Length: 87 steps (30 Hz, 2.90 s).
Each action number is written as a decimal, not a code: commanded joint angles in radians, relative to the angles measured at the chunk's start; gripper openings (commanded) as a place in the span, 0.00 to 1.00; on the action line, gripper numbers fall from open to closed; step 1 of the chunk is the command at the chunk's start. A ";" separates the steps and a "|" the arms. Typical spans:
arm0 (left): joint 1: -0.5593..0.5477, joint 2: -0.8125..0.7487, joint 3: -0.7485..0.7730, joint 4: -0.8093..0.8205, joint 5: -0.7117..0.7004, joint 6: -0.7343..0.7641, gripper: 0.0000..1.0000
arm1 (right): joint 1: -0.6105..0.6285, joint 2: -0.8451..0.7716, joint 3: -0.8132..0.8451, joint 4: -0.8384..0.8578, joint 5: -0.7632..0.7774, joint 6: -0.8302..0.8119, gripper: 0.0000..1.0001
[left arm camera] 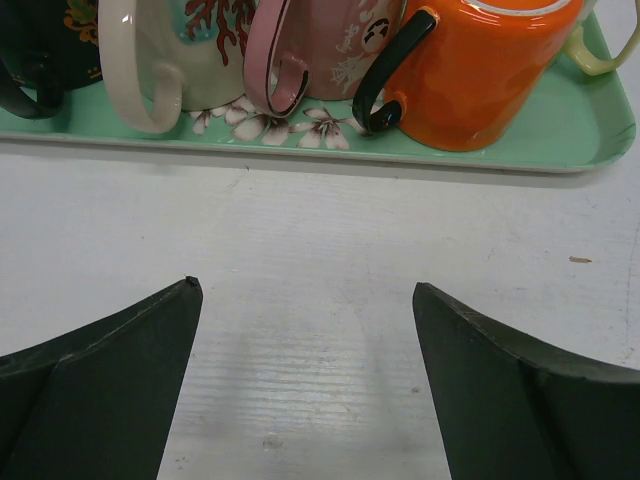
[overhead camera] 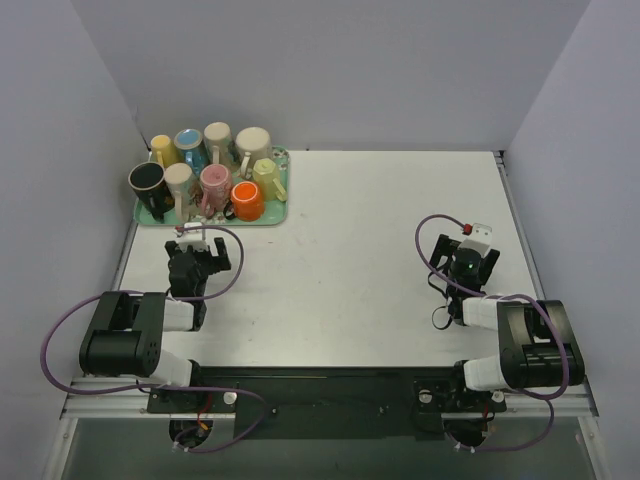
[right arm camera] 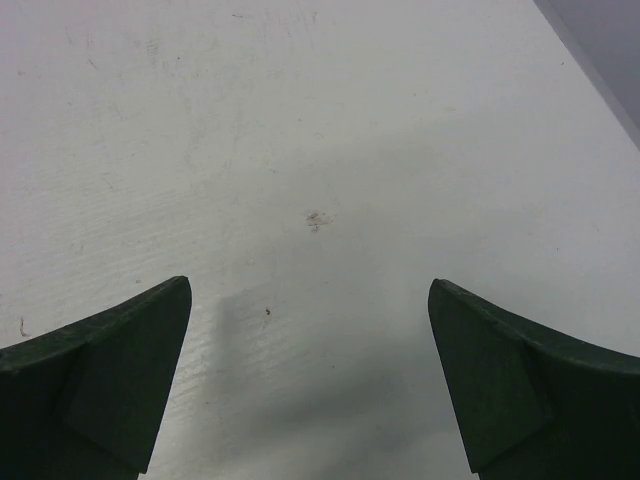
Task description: Turn the mug right side up
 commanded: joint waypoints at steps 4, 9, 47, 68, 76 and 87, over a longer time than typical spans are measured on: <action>0.006 -0.007 0.018 0.070 -0.007 0.006 0.98 | -0.002 -0.022 0.014 0.056 0.009 -0.001 1.00; 0.009 -0.060 0.039 -0.006 0.079 0.035 0.98 | 0.000 -0.148 0.156 -0.311 0.034 0.025 0.99; -0.354 0.929 1.986 -1.958 0.075 1.961 0.77 | 0.156 -0.381 0.340 -0.737 -0.475 0.016 0.99; -0.374 0.790 1.831 -1.644 0.097 1.879 0.00 | 0.192 -0.379 0.406 -0.844 -0.457 0.015 0.99; -0.387 0.623 2.027 -1.712 0.358 1.220 0.00 | 0.230 -0.467 0.495 -0.936 -0.486 0.104 0.99; -0.334 0.216 1.790 -1.612 0.812 0.087 0.00 | 0.567 -0.482 0.672 -0.798 -0.576 0.272 0.99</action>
